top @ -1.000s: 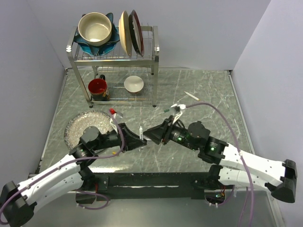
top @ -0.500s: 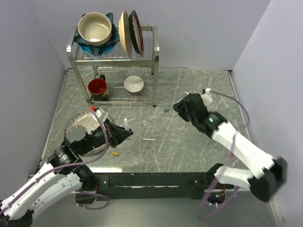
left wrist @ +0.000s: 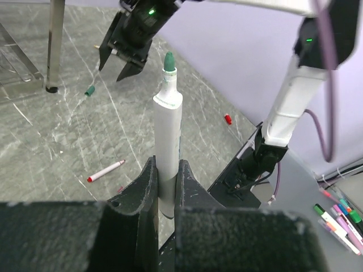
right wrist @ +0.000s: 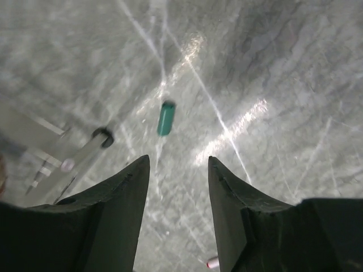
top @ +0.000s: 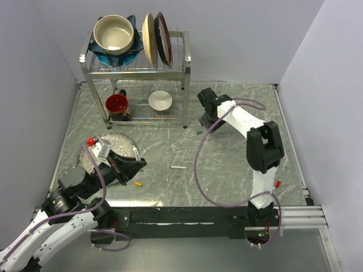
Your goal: Insert the pens into the pen caps
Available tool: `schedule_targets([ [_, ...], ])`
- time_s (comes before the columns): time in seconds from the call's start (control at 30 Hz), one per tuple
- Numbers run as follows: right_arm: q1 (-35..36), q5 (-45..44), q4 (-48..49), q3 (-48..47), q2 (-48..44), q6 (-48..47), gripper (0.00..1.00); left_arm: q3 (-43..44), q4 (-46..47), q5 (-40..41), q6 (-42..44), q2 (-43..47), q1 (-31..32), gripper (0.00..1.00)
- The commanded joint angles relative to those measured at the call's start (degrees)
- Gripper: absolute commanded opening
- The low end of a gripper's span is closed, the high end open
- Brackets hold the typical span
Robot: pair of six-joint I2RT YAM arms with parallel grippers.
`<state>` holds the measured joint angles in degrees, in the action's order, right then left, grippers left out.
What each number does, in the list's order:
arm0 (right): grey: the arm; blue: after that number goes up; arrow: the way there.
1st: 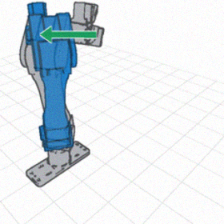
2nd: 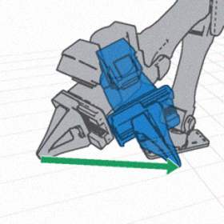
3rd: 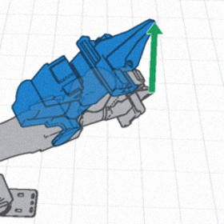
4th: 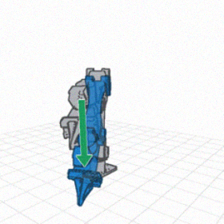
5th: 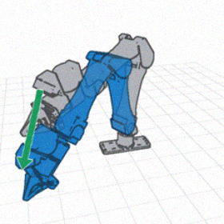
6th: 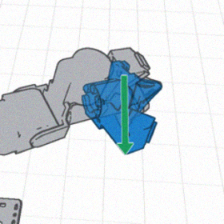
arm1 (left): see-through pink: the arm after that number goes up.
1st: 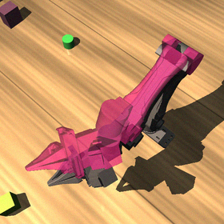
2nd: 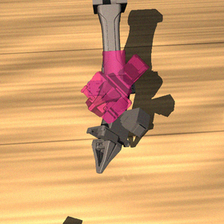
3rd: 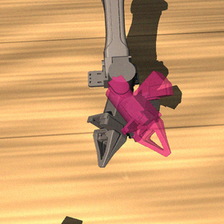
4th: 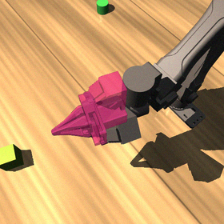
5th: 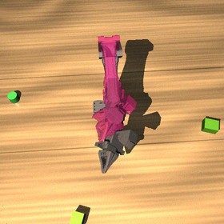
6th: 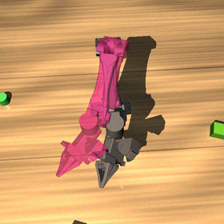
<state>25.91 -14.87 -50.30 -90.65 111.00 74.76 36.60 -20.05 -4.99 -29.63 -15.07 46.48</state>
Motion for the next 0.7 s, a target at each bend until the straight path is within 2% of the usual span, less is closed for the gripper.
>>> schedule_targets([
  [0.0,-0.51,2.04,-2.87,-6.46,4.39,0.21,0.55,-0.12,-0.51,4.20,-0.34,1.88,1.59,0.01],
  [0.3,-0.51,3.53,-3.13,-8.84,10.89,5.75,0.57,-0.04,-0.60,4.11,-0.52,1.62,2.04,0.01],
  [0.67,-0.60,2.57,-8.67,-13.59,16.09,9.79,0.57,-0.30,-0.86,4.91,-1.04,3.21,3.27,0.01],
])
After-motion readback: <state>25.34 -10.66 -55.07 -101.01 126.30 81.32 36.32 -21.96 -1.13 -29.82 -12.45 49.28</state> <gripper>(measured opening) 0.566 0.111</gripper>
